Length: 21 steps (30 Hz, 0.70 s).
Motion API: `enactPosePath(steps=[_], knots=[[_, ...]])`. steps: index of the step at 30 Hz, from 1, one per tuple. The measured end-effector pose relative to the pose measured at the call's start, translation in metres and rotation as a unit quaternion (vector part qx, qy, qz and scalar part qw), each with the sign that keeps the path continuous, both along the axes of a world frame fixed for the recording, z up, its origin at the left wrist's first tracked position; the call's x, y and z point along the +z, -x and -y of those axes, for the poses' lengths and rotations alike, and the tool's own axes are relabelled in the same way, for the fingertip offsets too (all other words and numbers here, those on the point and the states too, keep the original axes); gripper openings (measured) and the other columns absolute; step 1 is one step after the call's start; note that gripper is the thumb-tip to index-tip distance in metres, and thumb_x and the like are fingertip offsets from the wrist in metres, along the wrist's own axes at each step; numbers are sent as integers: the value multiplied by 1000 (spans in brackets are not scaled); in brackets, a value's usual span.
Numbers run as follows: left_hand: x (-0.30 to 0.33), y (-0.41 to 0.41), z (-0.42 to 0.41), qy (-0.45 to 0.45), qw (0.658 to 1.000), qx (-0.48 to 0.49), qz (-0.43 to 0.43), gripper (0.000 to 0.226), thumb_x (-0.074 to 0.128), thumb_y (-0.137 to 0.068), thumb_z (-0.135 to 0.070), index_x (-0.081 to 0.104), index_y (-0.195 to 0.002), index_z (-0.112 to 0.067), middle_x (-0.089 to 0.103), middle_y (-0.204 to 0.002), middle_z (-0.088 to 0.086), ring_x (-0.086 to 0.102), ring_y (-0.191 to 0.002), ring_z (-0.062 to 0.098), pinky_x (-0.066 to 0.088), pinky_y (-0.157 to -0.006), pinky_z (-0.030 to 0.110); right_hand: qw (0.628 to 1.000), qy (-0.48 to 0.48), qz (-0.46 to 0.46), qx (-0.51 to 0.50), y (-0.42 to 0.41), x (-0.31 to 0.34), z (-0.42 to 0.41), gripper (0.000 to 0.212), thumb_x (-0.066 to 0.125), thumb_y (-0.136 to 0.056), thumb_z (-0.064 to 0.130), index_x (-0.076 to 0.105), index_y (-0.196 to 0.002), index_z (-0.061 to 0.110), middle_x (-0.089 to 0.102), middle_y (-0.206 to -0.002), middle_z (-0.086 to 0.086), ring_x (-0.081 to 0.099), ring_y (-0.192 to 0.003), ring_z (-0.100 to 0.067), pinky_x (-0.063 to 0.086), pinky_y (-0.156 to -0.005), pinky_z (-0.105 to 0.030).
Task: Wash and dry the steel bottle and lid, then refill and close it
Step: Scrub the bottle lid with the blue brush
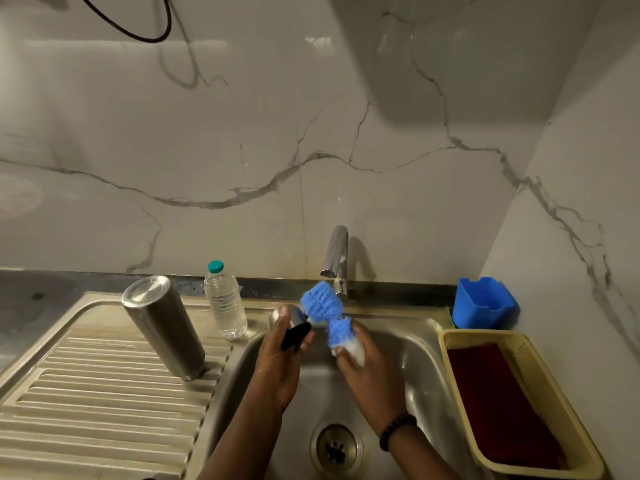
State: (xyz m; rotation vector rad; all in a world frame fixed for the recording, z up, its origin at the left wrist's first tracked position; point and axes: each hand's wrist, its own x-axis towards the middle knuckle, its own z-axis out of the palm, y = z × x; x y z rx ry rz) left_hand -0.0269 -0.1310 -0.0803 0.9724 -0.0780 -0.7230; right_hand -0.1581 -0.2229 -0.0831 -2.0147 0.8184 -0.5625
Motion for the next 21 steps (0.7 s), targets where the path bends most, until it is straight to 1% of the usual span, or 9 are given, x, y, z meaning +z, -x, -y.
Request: enactPosePath(steps=[2, 5, 8, 10, 12, 15, 16, 19, 21], knots=[[-2, -3, -1, 8, 1000, -12, 25, 91, 82, -65, -59, 56, -136, -7, 63, -132, 19, 60, -123, 33, 42, -110, 49, 999, 21, 5, 28, 1, 1, -4, 44, 57, -93, 42, 37, -132, 50, 57, -101, 25, 58, -90, 9, 47, -70, -9], [-6, -6, 0, 6, 999, -18, 28, 90, 80, -70, -60, 54, -137, -6, 63, -132, 20, 59, -124, 33, 42, -110, 48, 999, -1, -27, 24, -2, 1, -1, 45, 55, -92, 46, 41, -135, 45, 63, -104, 17, 61, -88, 0, 52, -75, -21], [-4, -4, -2, 16, 1000, 12, -21, 57, 57, -94, -44, 53, -134, -4, 61, -133, 24, 59, -123, 36, 43, -109, 48, 1000, 2, 2, 6, -1, 1, 3, 48, 58, -90, 45, 42, -135, 45, 63, -110, 18, 60, -94, 2, 53, -79, -21], [2, -2, -4, 45, 997, 4, -58, 45, 46, -100, -34, 53, -131, -3, 62, -129, 25, 61, -117, 37, 50, -100, 46, 1000, 8, 15, 24, 1, -1, 0, 50, 53, -85, 53, 40, -133, 48, 63, -112, 20, 60, -99, 2, 52, -81, -21], [7, 1, -3, 39, 998, -16, -50, 46, 53, -96, -36, 55, -130, -5, 66, -124, 21, 65, -111, 33, 56, -90, 41, 1000, 3, 0, 26, 1, -3, -2, 51, 50, -81, 59, 38, -131, 52, 63, -112, 19, 61, -98, -1, 53, -81, -26], [2, 2, 0, 14, 1000, -20, -9, 68, 79, -79, -32, 53, -133, -1, 65, -128, 21, 64, -117, 32, 51, -97, 42, 1000, -3, 9, -3, 3, -3, 0, 46, 58, -89, 47, 43, -132, 50, 61, -107, 22, 59, -96, 4, 50, -79, -17], [0, 0, -1, 14, 1000, -20, -2, 71, 80, -74, -31, 53, -133, -1, 64, -129, 20, 64, -117, 32, 50, -97, 41, 1000, 2, 18, 4, 5, -1, -1, 46, 59, -90, 44, 42, -132, 50, 61, -107, 24, 59, -97, 6, 49, -79, -15], [-2, -4, 1, 40, 999, -33, -14, 52, 77, -70, -28, 61, -115, -7, 66, -116, 17, 68, -103, 27, 56, -82, 34, 1000, 0, 2, 23, 5, 0, 0, 47, 56, -89, 47, 44, -134, 47, 62, -107, 22, 59, -95, 4, 52, -81, -22], [-5, -7, 3, 32, 999, -8, -28, 56, 88, -58, -34, 60, -101, -10, 65, -109, 15, 67, -102, 26, 54, -84, 35, 1000, -13, -21, -3, 5, -1, 4, 45, 58, -90, 46, 45, -133, 46, 61, -102, 21, 59, -91, 2, 50, -79, -20]])
